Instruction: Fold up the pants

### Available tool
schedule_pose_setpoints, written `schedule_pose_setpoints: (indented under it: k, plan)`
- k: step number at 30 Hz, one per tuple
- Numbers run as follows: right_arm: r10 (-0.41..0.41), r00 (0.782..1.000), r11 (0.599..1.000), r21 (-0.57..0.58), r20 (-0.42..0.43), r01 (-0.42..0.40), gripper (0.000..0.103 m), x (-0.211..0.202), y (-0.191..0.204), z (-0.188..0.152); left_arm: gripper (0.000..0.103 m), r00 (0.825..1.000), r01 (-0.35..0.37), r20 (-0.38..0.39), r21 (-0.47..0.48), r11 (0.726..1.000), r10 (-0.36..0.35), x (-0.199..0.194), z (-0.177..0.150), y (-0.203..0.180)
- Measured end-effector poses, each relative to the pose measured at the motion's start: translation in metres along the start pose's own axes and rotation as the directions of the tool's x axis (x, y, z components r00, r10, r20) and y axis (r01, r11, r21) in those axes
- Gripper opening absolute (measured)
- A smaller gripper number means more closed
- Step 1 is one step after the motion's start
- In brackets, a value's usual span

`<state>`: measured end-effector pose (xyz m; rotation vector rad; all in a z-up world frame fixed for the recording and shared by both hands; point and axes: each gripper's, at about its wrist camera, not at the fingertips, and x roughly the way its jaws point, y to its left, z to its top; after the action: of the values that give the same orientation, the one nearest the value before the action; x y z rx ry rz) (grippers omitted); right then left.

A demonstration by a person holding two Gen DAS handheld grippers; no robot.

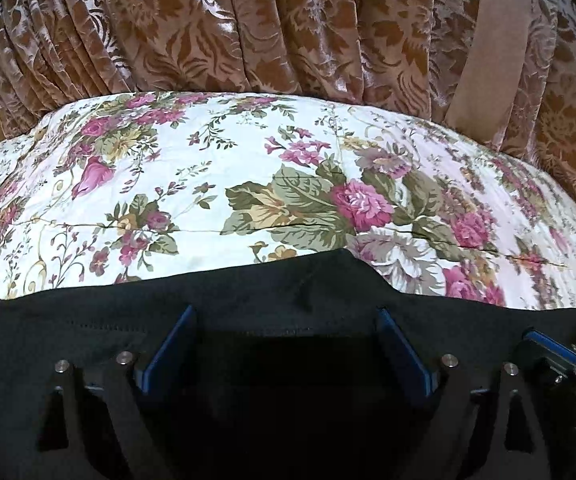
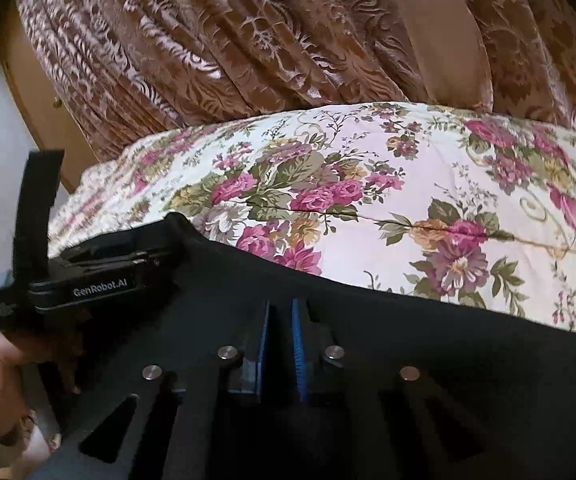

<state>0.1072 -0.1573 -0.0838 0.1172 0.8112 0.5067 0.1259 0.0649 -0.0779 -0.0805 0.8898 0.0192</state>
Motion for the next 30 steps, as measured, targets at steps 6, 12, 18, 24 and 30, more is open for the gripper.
schedule_pose_setpoints:
  k: [6,12,18,24,30]
  plan:
    - [-0.036,0.997,0.996,0.081,0.065,0.031,0.02,-0.043,-0.001,-0.016,0.091,1.0,0.005,0.01,-0.032,0.999,-0.005,-0.033,-0.019,-0.001]
    - [-0.085,0.995,0.987,0.141,0.047,0.077,0.02,-0.071,-0.018,-0.041,0.103,1.0,-0.009,0.023,-0.01,1.0,0.009,-0.037,-0.044,-0.011]
    - [-0.162,0.985,0.971,0.19,0.062,0.148,0.025,-0.104,-0.039,-0.059,0.103,0.999,-0.023,0.039,0.008,1.0,0.023,-0.034,-0.048,-0.012]
    - [-0.251,0.965,0.932,0.287,0.071,0.221,0.025,-0.146,-0.071,-0.08,0.103,0.998,-0.015,0.056,0.005,1.0,0.015,-0.035,-0.05,-0.011]
    - [-0.391,0.915,0.856,0.404,0.099,0.322,0.026,-0.206,-0.108,-0.11,0.103,0.998,-0.012,0.06,0.003,1.0,0.011,-0.035,-0.051,-0.01]
